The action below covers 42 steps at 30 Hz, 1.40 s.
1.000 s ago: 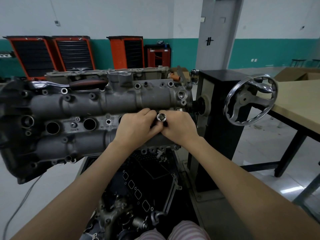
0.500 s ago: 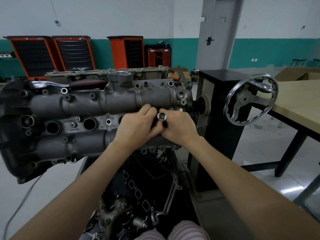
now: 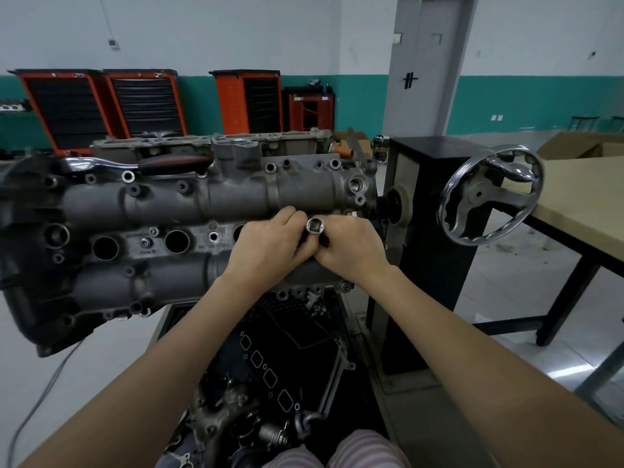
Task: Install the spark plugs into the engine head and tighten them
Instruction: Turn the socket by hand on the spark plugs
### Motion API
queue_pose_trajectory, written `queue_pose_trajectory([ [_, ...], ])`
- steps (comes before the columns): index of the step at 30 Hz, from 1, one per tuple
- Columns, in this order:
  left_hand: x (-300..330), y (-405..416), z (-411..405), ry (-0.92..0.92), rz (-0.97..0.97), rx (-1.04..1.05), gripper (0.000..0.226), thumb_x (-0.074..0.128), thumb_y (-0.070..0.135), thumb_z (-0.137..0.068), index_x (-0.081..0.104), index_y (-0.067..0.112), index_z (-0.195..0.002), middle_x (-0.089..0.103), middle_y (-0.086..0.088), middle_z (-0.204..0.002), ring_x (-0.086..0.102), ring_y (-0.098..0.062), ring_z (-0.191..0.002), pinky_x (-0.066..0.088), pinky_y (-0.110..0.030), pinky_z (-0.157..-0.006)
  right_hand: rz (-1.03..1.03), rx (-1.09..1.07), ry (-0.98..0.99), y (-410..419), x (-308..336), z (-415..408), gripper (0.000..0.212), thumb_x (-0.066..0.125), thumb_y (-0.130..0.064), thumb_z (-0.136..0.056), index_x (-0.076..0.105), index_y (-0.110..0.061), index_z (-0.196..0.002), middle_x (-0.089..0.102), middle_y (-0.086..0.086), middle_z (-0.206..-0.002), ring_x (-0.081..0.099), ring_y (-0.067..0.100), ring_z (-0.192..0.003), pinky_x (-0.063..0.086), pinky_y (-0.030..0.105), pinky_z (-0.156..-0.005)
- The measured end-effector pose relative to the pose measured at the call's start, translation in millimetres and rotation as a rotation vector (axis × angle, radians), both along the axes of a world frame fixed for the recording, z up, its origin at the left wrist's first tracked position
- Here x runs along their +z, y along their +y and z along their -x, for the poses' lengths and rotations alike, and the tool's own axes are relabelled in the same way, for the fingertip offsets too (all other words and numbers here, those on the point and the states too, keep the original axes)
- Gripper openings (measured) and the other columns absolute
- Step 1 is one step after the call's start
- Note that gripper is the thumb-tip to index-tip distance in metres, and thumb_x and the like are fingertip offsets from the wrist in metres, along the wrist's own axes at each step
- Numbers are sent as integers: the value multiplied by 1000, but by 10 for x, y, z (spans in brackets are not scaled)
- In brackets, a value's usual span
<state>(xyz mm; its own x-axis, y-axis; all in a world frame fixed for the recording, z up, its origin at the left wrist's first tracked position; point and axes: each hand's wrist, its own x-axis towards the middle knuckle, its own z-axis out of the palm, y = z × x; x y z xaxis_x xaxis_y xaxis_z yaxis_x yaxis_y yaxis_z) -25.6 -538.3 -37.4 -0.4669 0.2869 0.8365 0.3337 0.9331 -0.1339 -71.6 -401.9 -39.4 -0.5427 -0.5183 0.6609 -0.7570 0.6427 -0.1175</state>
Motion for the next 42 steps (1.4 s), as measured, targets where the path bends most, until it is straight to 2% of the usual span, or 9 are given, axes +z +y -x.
queue_pose_trajectory([
  [6,11,8,-19,-23,11,6,35,45,29,-86,55,3,-64,51,-10,-60,46,-27,-37,22,-21,-38,8,-3,14,-7,27,-43,22,58,-25,-78,38,-15,-79,59,7,-64,56,30,-57,28,29,-49],
  [15,18,21,-37,-73,-9,-8,36,43,28,-87,55,1,-67,52,-13,-64,47,-28,-38,25,-23,-37,21,55,33,10,26,-59,9,56,-14,-78,56,-5,-81,61,9,-67,57,33,-62,41,36,-51],
  [21,22,20,-46,-73,-17,-30,35,43,28,-87,55,0,-68,52,-14,-65,48,-29,-39,27,-23,-37,24,60,37,8,14,-45,9,56,-13,-79,57,-4,-80,61,9,-67,57,33,-61,40,35,-50],
  [26,29,22,-58,-55,-32,-70,32,45,24,-85,54,-1,-68,51,-15,-66,47,-27,-40,26,-21,-39,65,88,72,1,9,-72,8,58,-7,-78,56,0,-73,59,11,-60,54,33,-52,42,38,-44],
  [30,29,23,-56,-59,-27,-66,31,44,25,-85,54,0,-69,51,-14,-67,48,-27,-42,28,-22,-38,97,82,78,11,18,-83,11,60,-8,-77,56,-1,-69,58,11,-58,54,33,-52,39,34,-44],
  [37,20,23,-45,-50,-28,-70,33,43,27,-86,52,0,-69,50,-14,-67,45,-24,-40,27,-21,-36,82,50,90,7,16,-61,20,59,-21,-77,49,-4,-82,58,8,-60,55,31,-51,30,28,-45],
  [40,18,19,-45,-29,-16,-52,31,44,26,-84,52,2,-67,49,-12,-65,45,-24,-40,25,-21,-36,95,72,104,4,4,-52,14,54,-18,-76,51,-4,-76,57,8,-58,53,31,-49,29,28,-44],
  [42,13,12,-38,-13,-9,-35,28,48,27,-80,52,4,-65,48,-10,-63,45,-25,-40,25,-22,-37,109,76,83,-5,-12,-28,11,59,-13,-75,53,-4,-71,57,9,-58,53,31,-51,33,30,-44],
])
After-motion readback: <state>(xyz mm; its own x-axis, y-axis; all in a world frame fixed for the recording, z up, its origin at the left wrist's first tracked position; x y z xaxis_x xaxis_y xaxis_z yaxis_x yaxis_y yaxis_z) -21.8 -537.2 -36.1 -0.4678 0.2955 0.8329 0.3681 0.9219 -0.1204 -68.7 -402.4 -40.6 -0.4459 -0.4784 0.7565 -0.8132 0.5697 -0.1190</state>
